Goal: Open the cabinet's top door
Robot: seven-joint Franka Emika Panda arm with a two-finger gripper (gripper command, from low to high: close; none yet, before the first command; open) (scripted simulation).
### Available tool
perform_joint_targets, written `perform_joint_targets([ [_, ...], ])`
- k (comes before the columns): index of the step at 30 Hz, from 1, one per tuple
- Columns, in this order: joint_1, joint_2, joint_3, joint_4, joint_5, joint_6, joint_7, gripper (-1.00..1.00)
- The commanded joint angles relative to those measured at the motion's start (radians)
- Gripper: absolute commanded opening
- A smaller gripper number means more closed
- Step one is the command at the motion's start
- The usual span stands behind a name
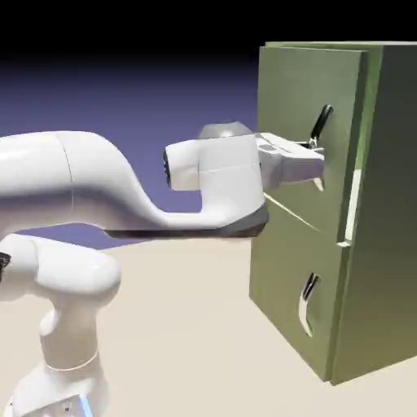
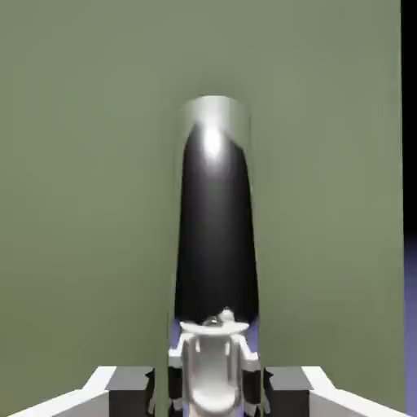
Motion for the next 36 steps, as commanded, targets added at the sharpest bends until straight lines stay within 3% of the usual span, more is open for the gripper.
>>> perform_joint_targets([
  [1, -0.023, 0.023, 0.018, 0.007, -0.018, 0.016, 0.044, -1.0],
  [12, -0.422, 0.003, 0.352, -0.204, 0.209, -0.073, 0.051, -1.0],
  [22, -0.746, -0.156, 0.685, -0.401, 0.622, -0.138, -0.115, -1.0],
  [36, -0.836, -0.417, 1.01, -0.568, 1.231, -0.334, -0.44, -1.0],
])
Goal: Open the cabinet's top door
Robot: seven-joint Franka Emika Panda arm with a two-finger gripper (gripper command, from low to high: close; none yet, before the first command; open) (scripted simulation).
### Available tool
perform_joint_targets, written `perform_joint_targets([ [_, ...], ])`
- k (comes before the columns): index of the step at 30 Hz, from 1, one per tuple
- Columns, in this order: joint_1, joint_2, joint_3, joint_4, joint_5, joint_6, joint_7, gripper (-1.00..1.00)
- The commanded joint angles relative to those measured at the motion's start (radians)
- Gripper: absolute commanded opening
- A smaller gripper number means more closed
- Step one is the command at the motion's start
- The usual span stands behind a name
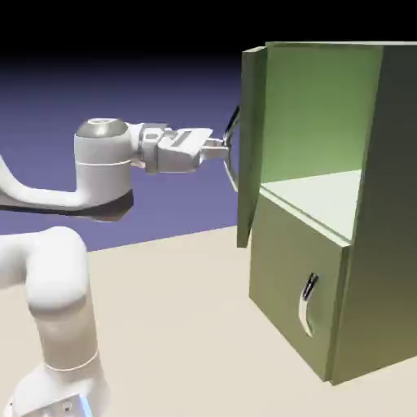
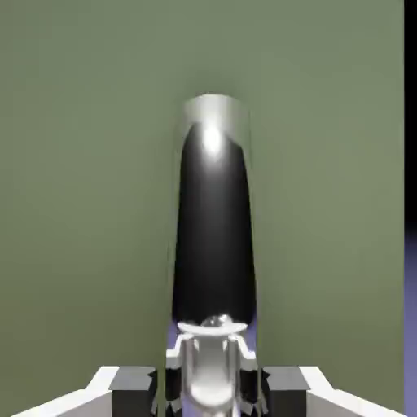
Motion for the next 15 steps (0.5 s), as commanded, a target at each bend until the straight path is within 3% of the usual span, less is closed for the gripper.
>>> perform_joint_targets([
  [1, 0.01, -0.017, 0.027, -0.007, 0.042, -0.032, -0.019, -1.0],
  [15, 0.115, -0.048, 0.517, 0.085, 0.576, -0.564, -0.112, -1.0],
])
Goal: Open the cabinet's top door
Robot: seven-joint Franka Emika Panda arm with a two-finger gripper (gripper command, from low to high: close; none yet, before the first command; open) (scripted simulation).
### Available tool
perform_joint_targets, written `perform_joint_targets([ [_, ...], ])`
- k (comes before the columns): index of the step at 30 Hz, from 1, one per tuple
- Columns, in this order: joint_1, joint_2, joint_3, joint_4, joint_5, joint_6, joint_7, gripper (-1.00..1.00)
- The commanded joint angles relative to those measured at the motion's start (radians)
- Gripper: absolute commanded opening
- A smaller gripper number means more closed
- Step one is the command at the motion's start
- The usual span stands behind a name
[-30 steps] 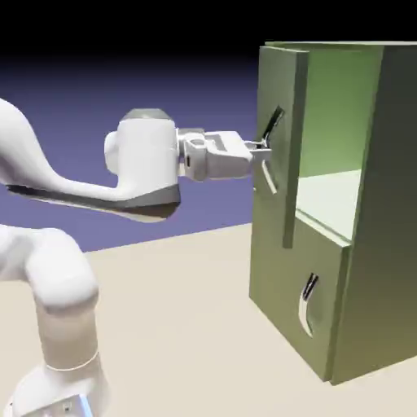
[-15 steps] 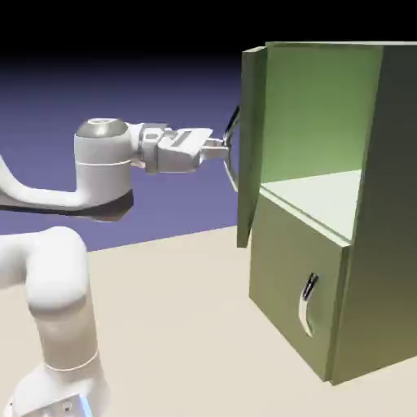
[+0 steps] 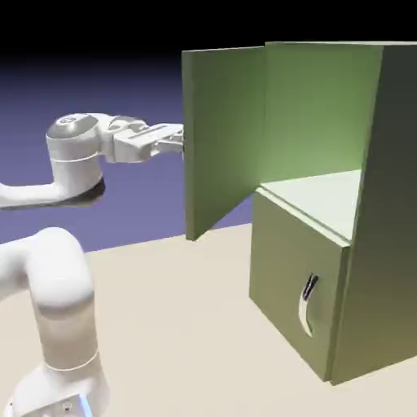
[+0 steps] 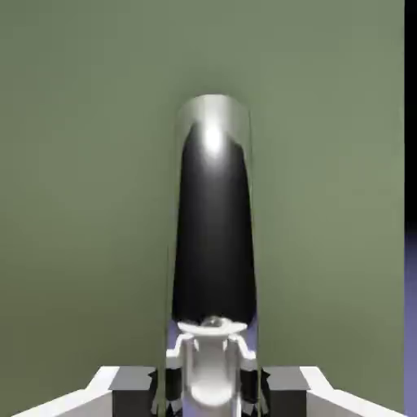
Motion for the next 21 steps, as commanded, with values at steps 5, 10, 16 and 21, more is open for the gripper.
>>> perform_joint_targets([
  [5, -0.062, 0.066, 0.181, 0.13, 0.149, -0.203, 0.008, -1.0],
  [10, -0.195, 0.132, 0.349, 0.308, 0.271, -0.406, 0.012, -1.0],
  [16, -0.385, 0.176, 0.499, 0.525, 0.365, -0.61, 0.001, -1.0],
  [21, -0.551, 0.188, 0.597, 0.706, 0.417, -0.761, -0.02, -1.0],
])
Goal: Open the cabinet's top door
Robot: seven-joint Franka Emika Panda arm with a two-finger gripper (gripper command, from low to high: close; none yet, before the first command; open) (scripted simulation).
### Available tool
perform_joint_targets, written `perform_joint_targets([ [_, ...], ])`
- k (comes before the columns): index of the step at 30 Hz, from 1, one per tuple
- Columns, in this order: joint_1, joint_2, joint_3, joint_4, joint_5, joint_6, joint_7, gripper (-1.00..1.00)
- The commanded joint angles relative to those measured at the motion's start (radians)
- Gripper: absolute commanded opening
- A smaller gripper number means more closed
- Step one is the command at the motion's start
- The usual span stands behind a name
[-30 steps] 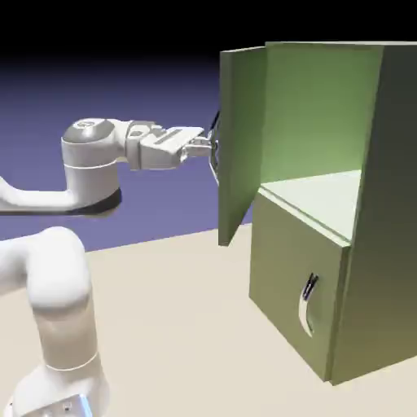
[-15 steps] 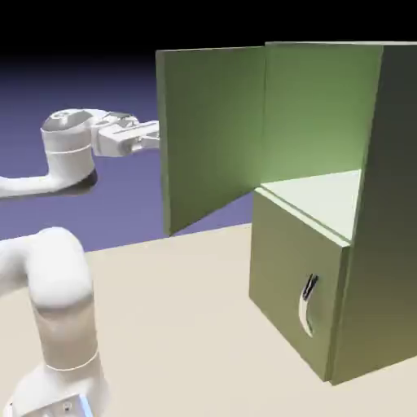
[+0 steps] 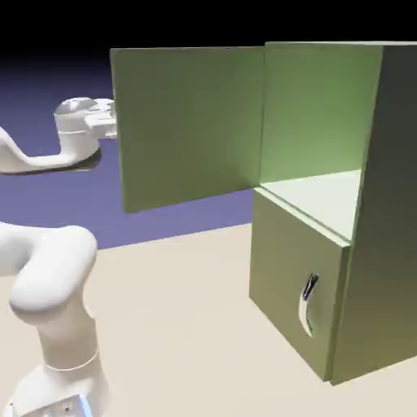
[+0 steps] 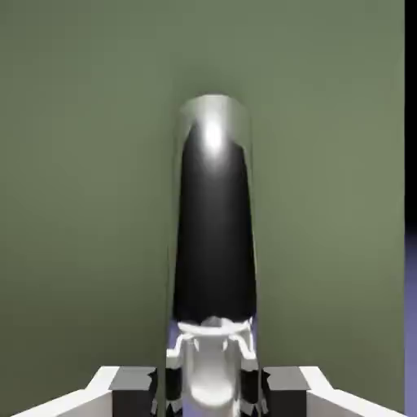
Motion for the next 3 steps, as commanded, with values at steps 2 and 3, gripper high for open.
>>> perform_joint_targets([
  [2, -0.044, 0.0, 0.022, 0.048, 0.011, -0.039, -0.007, -1.0],
  [3, -0.044, 0.0, 0.022, 0.048, 0.011, -0.039, -0.007, 1.0],
])
